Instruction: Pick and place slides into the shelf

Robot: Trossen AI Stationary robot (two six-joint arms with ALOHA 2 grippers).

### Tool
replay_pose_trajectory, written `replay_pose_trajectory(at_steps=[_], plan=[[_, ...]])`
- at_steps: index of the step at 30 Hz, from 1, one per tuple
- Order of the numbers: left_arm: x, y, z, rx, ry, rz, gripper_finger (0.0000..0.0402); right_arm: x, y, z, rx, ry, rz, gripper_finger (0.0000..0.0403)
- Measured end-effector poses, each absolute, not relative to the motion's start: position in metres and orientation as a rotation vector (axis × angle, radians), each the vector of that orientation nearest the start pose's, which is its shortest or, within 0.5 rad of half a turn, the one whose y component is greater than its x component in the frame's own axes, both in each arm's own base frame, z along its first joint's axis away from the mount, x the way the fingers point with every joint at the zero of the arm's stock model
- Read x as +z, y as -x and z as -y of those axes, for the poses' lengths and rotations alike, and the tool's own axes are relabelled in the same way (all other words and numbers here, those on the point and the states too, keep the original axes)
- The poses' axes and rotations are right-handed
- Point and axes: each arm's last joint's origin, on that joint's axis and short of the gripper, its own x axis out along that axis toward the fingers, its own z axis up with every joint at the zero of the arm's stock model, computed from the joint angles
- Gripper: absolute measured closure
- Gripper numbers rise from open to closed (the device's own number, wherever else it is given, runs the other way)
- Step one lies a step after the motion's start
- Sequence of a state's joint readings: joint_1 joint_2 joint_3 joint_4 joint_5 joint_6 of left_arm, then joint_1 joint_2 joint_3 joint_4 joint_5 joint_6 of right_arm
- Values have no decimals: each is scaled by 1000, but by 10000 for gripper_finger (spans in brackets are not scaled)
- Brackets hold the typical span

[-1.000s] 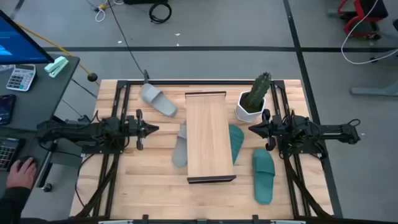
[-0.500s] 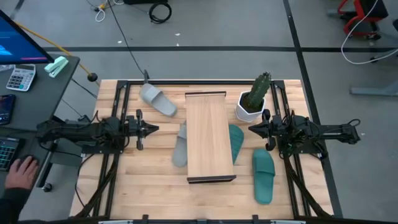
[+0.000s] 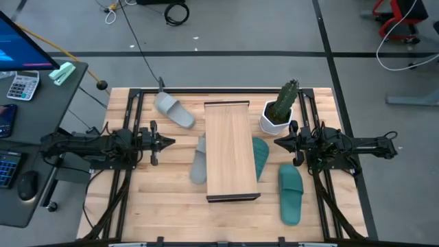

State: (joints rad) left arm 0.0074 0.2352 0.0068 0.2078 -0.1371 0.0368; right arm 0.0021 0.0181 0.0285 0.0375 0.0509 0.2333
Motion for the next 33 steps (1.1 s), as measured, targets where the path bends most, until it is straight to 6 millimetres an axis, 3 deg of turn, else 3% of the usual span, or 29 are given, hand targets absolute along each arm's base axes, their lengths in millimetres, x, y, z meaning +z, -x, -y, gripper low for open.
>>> replay_pose_trajectory(at_steps=[33], plan=[[166,-112,-5,144,-38,-23,370,175,-97,1,-43,-234,53,385]])
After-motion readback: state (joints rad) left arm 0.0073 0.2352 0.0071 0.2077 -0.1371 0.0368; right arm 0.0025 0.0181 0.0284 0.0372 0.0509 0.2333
